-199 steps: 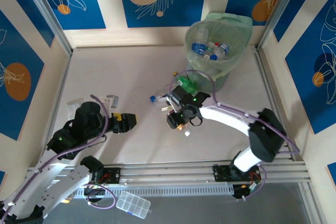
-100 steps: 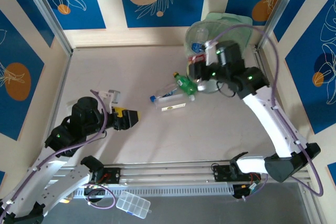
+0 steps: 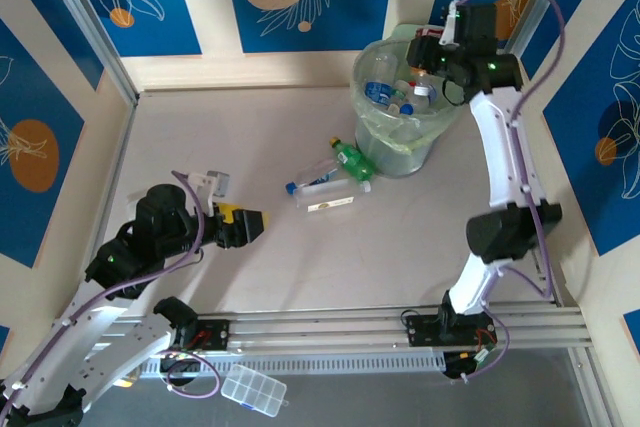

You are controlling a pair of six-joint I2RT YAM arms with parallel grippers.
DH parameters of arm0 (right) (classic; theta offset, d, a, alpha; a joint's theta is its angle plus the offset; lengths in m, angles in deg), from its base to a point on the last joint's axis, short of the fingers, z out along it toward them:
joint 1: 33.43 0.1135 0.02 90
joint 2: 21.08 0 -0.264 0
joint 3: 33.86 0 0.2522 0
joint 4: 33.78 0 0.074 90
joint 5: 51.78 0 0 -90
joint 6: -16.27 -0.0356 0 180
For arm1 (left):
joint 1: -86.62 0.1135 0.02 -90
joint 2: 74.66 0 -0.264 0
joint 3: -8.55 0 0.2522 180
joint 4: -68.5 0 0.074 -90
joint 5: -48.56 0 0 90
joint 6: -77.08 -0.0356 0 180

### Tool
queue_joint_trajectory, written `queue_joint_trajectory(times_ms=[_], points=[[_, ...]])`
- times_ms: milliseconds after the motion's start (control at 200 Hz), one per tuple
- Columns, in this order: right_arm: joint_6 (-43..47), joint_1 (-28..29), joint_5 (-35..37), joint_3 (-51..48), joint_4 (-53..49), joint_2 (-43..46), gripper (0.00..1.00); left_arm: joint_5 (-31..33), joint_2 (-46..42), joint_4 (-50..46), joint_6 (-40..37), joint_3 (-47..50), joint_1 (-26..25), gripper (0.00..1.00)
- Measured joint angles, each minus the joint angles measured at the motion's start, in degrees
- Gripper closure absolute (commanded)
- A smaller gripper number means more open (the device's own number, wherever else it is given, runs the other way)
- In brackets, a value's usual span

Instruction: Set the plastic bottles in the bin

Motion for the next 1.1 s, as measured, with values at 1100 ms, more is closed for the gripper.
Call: queue_joint_trajectory(times_ms=[1100], points=[[2.1,4.1,16.7,7.7,-10.5,-8.6,0.16,1.8,0.1,-0.2,-0.3,0.0,0.0,0.11]])
